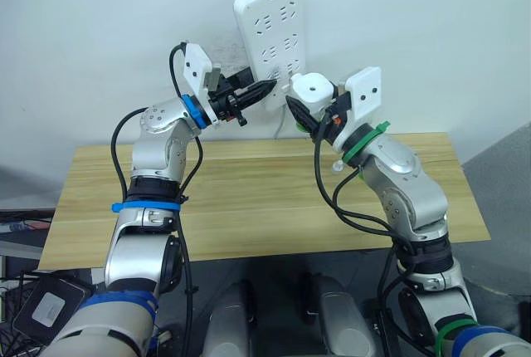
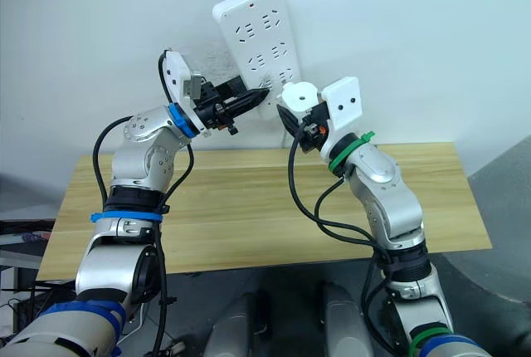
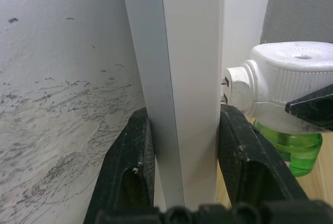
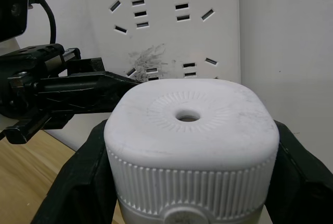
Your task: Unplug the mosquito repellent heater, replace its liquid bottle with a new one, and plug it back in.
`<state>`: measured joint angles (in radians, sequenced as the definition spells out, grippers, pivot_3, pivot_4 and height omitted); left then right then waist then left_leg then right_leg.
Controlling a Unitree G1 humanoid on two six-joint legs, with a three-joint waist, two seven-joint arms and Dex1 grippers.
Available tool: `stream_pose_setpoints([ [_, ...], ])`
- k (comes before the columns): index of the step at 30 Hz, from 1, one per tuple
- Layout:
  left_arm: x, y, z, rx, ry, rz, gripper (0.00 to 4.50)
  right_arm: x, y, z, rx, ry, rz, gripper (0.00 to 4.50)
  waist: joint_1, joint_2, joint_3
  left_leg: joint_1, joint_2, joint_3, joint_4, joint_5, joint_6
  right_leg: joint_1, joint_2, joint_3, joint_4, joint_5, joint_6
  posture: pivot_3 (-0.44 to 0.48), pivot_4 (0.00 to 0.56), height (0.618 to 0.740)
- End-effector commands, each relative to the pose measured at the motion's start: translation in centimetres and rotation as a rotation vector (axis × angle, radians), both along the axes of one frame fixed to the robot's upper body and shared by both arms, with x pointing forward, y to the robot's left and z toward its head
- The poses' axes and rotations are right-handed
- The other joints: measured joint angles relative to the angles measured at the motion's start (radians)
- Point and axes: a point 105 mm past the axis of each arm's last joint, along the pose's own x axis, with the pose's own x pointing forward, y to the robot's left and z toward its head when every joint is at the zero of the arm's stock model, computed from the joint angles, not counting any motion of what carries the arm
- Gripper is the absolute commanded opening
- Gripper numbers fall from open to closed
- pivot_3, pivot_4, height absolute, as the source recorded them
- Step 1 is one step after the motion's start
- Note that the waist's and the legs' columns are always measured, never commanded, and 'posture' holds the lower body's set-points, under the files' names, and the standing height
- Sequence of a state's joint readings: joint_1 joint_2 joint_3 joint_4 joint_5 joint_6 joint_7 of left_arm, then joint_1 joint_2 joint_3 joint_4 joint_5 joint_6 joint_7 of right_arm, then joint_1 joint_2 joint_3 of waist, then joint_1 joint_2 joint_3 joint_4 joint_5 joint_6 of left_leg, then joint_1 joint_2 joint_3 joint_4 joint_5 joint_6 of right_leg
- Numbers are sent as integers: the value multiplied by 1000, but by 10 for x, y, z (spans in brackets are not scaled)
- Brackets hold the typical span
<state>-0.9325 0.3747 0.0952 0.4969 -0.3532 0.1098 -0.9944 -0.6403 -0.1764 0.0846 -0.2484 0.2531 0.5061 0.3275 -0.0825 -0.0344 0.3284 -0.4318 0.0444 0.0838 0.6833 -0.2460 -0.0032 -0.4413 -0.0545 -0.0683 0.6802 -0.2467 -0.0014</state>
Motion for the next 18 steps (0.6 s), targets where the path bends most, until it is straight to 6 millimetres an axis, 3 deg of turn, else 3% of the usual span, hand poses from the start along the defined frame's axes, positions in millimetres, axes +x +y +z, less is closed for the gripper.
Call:
stream_pose_setpoints([
  [1,-10,-9,10,24,-59,-51,1353,-8,4,22,22,-105,28,3063,0,0,0,0,0,0,0,0,0,0,0,0,0,0,0,-249,298,740],
  [18,-14,-7,8,26,-59,-49,1353,-9,13,21,-14,-151,52,3063,0,0,0,0,0,0,0,0,0,0,0,0,0,0,0,-232,297,740],
])
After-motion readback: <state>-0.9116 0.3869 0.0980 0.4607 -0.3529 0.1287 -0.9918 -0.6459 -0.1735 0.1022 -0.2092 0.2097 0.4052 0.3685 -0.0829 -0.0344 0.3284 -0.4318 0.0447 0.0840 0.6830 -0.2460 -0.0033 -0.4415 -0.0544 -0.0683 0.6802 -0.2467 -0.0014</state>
